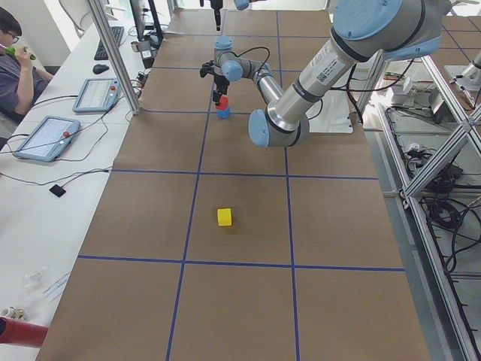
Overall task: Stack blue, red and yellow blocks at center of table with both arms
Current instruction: 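Open the left gripper and raise it away from the stack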
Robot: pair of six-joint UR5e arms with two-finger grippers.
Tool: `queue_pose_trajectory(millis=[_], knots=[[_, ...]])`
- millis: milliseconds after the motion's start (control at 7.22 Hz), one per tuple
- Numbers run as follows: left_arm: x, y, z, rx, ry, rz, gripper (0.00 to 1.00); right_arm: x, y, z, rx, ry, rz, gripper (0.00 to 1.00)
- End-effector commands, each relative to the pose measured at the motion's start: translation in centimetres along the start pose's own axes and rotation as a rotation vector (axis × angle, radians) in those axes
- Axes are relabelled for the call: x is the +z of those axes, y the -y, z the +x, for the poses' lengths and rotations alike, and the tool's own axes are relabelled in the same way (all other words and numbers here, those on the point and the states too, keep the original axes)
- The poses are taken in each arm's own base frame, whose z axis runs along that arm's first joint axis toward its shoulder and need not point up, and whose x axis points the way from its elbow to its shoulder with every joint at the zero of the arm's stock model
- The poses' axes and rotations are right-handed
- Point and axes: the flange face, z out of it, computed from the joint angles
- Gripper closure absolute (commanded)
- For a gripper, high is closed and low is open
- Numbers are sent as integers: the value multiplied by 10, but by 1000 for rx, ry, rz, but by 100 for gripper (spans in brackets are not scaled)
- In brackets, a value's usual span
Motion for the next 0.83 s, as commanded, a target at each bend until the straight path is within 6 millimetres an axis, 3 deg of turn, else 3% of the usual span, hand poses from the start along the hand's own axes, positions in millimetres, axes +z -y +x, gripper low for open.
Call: queue_pose_trajectory(millis=[0,139,277,554,693], knots=[[-65,15,-41,-45,-10,18,1,0,0,0,-1,4,-1,1],[-115,10,-96,-60,-6,-31,1,0,0,-1,-2,8,-3,1],[-128,-42,-167,-19,26,-48,1,-1,1,-1,-2,9,0,1],[-147,-142,-386,-42,153,-48,1,-4,2,-4,-7,14,5,1],[-147,-188,-474,-123,168,-57,1,-6,3,-6,-8,15,8,1]])
